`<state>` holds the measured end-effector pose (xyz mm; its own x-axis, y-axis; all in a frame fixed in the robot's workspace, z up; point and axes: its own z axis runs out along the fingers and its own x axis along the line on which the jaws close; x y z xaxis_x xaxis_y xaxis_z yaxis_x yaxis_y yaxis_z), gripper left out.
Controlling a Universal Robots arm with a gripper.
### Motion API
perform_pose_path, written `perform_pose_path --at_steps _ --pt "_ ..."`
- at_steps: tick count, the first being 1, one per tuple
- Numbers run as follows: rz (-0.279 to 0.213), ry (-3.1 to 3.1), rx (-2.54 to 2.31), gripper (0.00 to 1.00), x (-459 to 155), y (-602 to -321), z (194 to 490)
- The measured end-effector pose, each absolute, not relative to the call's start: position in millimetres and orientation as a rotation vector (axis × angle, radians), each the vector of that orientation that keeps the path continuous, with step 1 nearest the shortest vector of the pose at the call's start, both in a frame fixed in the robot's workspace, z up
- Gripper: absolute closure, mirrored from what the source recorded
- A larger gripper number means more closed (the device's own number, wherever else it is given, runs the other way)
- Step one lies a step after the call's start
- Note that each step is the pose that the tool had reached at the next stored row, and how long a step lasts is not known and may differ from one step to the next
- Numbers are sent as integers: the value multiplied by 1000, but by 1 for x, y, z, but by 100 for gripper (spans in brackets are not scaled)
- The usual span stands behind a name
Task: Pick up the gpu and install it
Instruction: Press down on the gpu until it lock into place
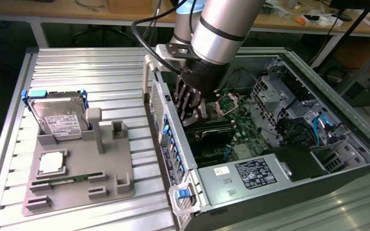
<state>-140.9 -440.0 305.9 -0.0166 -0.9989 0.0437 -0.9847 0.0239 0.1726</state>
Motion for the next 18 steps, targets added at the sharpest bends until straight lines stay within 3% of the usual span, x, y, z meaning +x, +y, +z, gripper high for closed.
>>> perform_pose_path --at_steps 18 --pt "-140 -2133 2089 69 -141 -440 314"
